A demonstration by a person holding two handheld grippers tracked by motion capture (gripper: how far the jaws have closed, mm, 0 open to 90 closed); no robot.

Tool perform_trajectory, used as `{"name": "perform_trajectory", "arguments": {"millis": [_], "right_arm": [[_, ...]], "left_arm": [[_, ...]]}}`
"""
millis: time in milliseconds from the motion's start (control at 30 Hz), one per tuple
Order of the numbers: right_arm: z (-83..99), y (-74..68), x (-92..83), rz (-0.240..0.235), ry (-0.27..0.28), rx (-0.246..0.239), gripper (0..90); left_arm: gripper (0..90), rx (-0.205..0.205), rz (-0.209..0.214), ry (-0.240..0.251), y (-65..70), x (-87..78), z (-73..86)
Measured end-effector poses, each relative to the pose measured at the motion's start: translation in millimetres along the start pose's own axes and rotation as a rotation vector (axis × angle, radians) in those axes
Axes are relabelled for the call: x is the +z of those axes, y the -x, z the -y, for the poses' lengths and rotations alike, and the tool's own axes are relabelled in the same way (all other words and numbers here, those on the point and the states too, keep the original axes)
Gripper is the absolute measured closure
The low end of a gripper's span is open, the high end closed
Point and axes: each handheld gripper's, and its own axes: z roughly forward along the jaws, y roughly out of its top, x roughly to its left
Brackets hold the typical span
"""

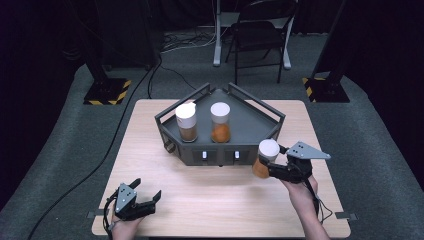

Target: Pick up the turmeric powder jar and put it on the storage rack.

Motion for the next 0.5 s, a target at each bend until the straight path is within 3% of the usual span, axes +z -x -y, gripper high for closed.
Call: {"name": "perform_trajectory", "arguments": {"millis": [500], "right_arm": [[-41.9,-2.5,5.2,0.020,0.030,-0.004,33.2]], "left_arm": [[10.2,-0.003,0.001,-0.005,-0.7,0.5,-0.9]]}}
